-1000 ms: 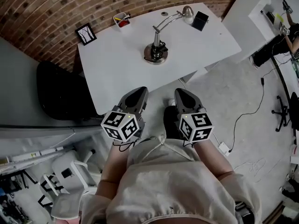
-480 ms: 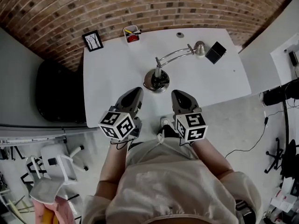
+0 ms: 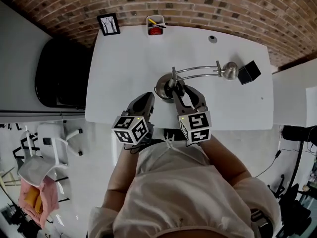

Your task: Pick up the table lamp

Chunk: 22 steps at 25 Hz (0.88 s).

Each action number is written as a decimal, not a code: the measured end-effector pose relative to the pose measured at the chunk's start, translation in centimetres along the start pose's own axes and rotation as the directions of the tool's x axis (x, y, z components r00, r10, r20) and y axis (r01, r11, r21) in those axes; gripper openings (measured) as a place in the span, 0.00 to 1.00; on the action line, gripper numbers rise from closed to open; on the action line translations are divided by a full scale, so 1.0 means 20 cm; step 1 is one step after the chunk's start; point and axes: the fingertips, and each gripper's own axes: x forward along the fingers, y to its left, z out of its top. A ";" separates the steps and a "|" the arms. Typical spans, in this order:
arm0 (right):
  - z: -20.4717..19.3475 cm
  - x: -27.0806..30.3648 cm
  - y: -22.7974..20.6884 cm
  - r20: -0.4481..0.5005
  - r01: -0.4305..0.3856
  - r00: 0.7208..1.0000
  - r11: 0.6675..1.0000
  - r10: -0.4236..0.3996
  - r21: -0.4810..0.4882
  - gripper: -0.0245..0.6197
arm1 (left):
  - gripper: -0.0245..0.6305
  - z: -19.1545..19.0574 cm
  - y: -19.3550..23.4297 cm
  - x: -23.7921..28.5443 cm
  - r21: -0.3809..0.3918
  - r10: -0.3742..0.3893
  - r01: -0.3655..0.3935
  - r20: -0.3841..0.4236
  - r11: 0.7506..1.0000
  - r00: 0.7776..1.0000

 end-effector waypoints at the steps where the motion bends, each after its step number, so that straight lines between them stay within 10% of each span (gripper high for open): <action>1: 0.00 0.04 0.00 0.003 -0.018 1.000 1.000 0.018 -0.014 0.35 | 0.07 -0.02 0.02 0.01 -0.007 0.017 -0.017 -0.004 1.000 1.000; 15: 0.16 0.36 0.04 0.110 -0.132 0.983 0.985 0.144 -0.108 0.39 | 0.07 -0.21 0.18 0.14 -0.126 0.145 -0.148 -0.035 0.981 0.989; 22: 0.19 0.40 0.08 0.120 -0.150 0.978 0.976 0.169 -0.155 0.15 | 0.07 -0.33 0.25 0.19 -0.159 0.159 -0.172 -0.094 0.972 0.983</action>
